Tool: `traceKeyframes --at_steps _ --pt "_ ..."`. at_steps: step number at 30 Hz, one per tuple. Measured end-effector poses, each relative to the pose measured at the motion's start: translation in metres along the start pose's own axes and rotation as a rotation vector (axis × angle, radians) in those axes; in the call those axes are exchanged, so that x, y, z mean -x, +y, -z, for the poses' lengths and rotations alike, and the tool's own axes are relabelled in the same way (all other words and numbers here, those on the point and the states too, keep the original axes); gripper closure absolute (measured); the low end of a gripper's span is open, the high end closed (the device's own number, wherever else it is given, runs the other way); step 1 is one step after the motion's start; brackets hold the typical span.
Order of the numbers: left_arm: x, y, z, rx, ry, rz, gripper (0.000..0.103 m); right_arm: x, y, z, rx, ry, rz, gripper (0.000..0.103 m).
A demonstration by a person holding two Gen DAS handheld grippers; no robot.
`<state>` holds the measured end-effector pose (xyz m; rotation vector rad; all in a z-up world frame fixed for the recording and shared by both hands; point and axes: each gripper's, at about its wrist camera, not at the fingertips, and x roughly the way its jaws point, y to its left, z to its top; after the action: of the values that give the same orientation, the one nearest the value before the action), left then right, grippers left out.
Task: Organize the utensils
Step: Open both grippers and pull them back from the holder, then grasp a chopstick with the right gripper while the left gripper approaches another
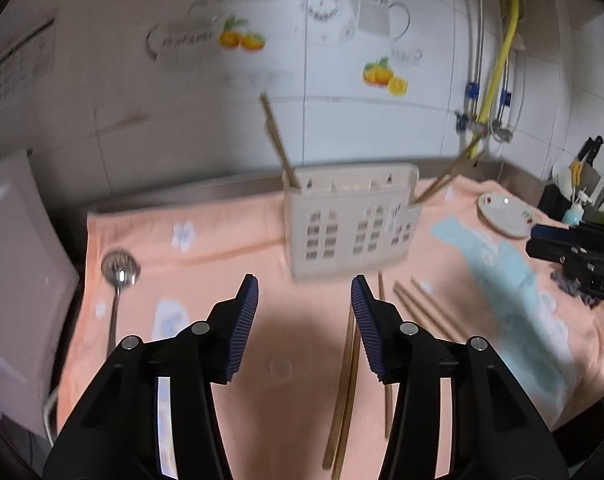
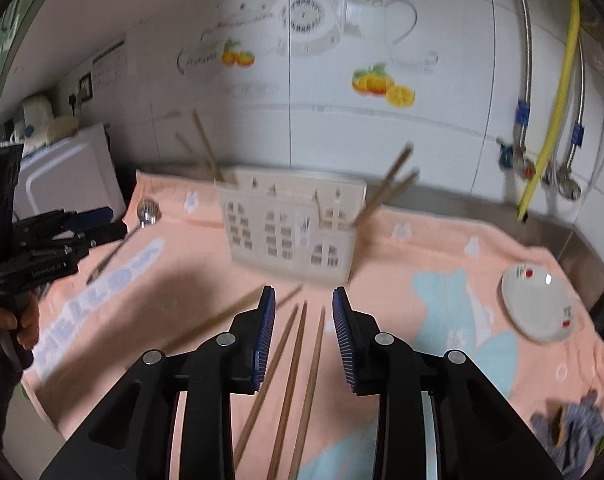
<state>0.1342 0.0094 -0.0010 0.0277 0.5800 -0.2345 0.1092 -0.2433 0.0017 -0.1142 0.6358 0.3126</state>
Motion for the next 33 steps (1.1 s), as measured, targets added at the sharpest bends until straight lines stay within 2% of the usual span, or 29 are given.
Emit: traceKeyframes --at_steps 7,14,20,22,27,33 --pt "-0.002 0.013 0.040 0.079 0.057 0.010 0.043 -0.012 0.004 0.052 -0.005 0.075 0.023 0.070" --pt "-0.004 0.014 0.066 0.101 0.099 -0.001 0.036 -0.027 0.003 0.088 -0.039 0.144 0.027 0.070" --pt "-0.006 0.014 0.079 0.108 0.123 -0.013 0.025 -0.037 -0.002 0.105 -0.088 0.177 0.023 0.069" --pt "-0.007 0.016 0.084 0.114 0.131 -0.020 0.017 -0.038 -0.003 0.108 -0.103 0.179 0.021 0.057" --pt "-0.007 0.023 0.092 0.142 0.142 -0.046 0.008 -0.040 -0.004 0.111 -0.113 0.180 0.018 0.052" --pt "-0.008 0.030 0.100 0.163 0.163 -0.074 0.005 -0.043 -0.004 0.113 -0.128 0.183 0.013 0.049"
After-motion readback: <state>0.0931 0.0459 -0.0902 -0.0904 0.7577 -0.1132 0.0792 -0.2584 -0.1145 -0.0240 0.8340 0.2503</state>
